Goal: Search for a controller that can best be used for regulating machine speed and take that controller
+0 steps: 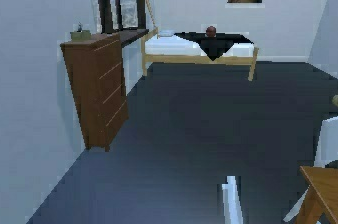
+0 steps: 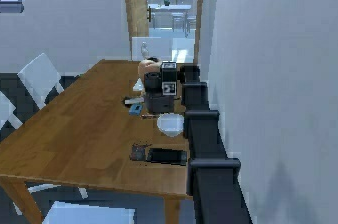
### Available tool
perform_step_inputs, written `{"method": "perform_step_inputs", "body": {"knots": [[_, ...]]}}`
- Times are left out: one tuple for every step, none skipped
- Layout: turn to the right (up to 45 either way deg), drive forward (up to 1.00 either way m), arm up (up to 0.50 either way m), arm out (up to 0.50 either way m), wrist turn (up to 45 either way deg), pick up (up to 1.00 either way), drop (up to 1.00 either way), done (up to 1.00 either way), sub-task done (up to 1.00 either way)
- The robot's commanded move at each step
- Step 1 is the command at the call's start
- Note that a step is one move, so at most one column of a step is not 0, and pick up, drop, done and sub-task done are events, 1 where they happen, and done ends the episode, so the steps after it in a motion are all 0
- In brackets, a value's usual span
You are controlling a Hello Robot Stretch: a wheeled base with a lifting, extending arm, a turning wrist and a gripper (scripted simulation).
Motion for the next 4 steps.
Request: {"method": "perform_step_inputs", "body": {"knots": [[0.0, 0.00, -0.30, 0.00, 0.0, 0.00, 0.00, 0.00, 0.00], [0.0, 0.00, 0.00, 0.00, 0.0, 1.00, 0.00, 0.00, 0.00], [0.0, 0.00, 0.10, 0.00, 0.0, 0.00, 0.00, 0.00, 0.00], [0.0, 0.00, 0.00, 0.00, 0.0, 0.00, 0.00, 1.00, 0.00]]}}
